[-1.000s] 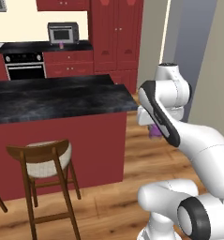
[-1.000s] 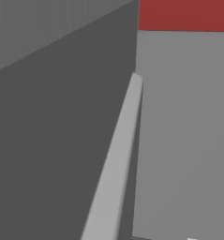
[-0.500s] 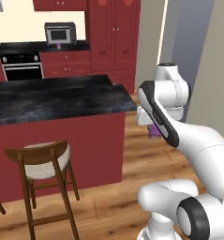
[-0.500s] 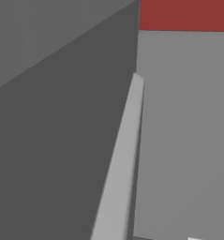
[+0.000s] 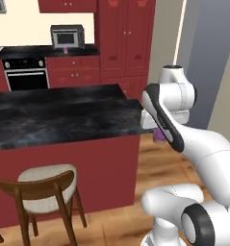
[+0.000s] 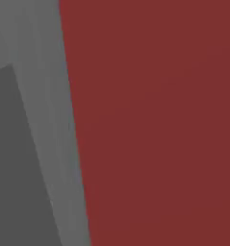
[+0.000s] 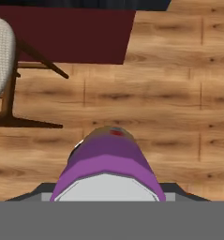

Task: Four empty soda cans are scattered around the kitchen. Gather all the cans and cluster them next to the stove for recycling.

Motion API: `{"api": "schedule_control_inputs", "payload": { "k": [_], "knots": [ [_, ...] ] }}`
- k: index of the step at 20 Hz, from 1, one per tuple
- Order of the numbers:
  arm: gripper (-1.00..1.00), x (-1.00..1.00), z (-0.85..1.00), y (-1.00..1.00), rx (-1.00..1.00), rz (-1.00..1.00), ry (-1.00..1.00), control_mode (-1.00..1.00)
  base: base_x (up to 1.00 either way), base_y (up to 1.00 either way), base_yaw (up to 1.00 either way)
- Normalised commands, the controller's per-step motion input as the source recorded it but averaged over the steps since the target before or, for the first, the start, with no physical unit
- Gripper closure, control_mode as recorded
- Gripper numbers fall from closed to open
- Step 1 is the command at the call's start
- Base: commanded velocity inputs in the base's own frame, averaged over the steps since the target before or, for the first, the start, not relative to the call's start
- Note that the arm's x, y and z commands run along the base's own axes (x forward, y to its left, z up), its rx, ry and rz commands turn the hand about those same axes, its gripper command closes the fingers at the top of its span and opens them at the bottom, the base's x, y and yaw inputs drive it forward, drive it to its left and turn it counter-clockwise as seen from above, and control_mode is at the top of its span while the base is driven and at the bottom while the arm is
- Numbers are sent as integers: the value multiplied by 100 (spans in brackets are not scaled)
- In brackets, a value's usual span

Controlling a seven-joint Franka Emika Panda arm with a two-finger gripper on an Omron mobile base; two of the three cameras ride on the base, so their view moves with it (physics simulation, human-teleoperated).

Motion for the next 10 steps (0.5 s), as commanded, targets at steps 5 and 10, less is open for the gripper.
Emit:
{"api": "schedule_control_inputs", "payload": {
  "k": [5,10],
  "knots": [
    [100,0,0,0,0,0,0,100,93,-3,4],
    [100,0,0,0,0,0,0,100,78,-36,1]
  ]
}}
